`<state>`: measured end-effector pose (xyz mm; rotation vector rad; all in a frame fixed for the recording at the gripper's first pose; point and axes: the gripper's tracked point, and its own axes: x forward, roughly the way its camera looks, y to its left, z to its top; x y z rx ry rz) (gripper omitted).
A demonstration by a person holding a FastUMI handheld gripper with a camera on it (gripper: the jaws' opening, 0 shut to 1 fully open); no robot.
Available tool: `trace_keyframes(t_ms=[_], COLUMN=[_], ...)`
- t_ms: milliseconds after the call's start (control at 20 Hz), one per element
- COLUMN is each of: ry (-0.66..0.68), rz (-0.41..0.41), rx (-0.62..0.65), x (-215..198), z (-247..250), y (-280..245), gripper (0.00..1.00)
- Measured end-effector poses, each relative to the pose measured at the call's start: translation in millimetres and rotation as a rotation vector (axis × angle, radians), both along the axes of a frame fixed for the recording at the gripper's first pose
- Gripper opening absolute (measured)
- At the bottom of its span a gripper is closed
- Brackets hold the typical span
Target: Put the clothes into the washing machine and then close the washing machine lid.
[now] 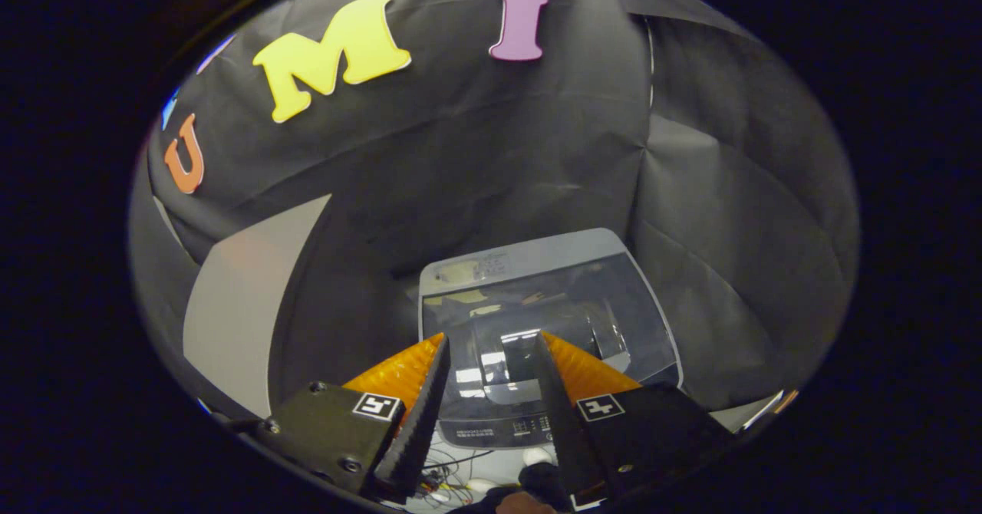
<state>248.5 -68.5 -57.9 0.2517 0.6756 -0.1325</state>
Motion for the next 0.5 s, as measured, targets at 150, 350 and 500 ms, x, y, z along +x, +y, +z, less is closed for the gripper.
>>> trace_keyframes(t_ms=[150, 350, 500], ry=[-0.055, -0.145, -0.204], rz=[-0.023, -0.036, -0.035], rx=[0.001, -0.029, -0.054], x=[-11, -25, -39], z=[12, 33, 49], y=[-4, -14, -24], gripper=[0.70, 0.70, 0.70])
